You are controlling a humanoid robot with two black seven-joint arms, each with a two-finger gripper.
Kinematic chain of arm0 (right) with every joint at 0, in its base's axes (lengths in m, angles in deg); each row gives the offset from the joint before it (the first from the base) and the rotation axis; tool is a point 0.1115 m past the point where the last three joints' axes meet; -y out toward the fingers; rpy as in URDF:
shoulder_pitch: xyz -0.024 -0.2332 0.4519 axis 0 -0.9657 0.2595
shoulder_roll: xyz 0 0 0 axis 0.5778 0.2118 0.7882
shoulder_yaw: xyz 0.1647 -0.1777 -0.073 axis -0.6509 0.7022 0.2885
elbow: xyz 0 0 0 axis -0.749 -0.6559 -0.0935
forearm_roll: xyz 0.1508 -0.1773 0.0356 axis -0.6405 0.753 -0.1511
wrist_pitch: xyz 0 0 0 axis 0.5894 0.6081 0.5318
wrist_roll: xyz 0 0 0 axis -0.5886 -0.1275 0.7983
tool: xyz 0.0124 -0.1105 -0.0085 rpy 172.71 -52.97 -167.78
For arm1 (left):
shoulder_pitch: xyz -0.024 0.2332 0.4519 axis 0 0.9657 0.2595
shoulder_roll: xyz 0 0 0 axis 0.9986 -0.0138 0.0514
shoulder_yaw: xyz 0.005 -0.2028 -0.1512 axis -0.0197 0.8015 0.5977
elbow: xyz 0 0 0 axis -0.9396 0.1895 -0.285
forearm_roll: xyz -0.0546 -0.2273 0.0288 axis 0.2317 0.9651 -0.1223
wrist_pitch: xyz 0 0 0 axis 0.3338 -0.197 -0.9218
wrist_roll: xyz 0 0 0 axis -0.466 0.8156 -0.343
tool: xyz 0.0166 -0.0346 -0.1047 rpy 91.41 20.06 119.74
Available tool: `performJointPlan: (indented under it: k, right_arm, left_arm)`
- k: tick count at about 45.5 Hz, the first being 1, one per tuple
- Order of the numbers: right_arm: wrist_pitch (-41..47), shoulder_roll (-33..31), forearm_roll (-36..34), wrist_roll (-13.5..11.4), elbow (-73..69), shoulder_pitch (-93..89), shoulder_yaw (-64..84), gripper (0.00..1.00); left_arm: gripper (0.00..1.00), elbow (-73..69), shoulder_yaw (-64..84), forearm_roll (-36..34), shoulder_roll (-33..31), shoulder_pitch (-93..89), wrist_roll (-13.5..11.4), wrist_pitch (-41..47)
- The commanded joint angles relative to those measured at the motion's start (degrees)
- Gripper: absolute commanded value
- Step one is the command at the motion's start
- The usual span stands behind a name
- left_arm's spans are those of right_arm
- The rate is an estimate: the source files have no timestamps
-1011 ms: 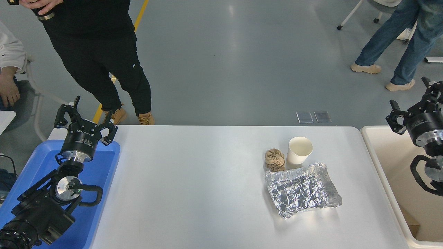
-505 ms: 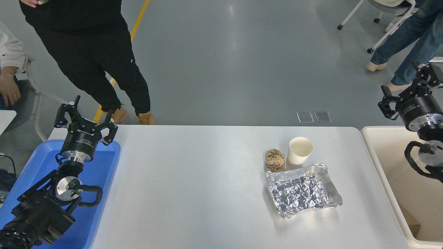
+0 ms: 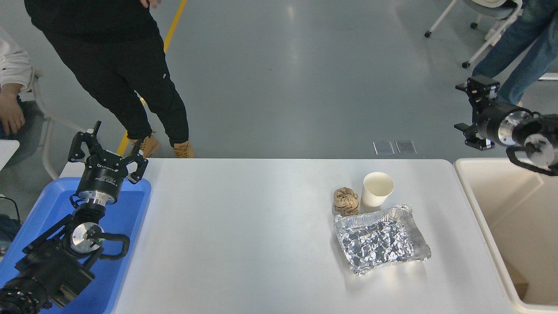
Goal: Pick up paper cup place in dustbin
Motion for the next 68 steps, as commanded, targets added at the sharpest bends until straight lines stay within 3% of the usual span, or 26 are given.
performJointPlan:
  k: [1,6,16,26,47,61,68]
  right_arm:
    - [0.30,9.40,-0.22,-1.86,-1.71,15.28,33.03,1.00]
    - [4.07,12.66,1.45,-1.77,-3.82,21.00,38.25,1.00]
    - [21.47,17.58,3.47,-1.77,-4.52,28.12,38.16,1.00]
    - [30.36,21.71,3.39,-1.95,-9.00,33.31,36.32,1.00]
    - [35.11,22.60,3.56,-2.04,-27.28,47.46,36.14,1.00]
    - [33.18,23.65,5.85,-2.12,-26.59,43.78,36.14,1.00]
    - [28.09,24.53,6.20,-2.12,-25.44,38.33,36.22,1.00]
  left_arm:
    - [0.99,0.01,0.00,0.01,0.00,0.00,-0.01,0.00]
    - [0.99,0.01,0.00,0.01,0.00,0.00,-0.01,0.00]
    - [0.99,-0.08,0.00,0.01,0.00,0.00,-0.01,0.00]
    - [0.99,0.01,0.00,0.01,0.00,0.00,-0.01,0.00]
    - [0.99,0.01,0.00,0.01,0.00,0.00,-0.01,-0.09]
    - [0.99,0.01,0.00,0.01,0.00,0.00,-0.01,0.00]
    - [0.99,0.01,0.00,0.01,0.00,0.00,-0.01,0.00]
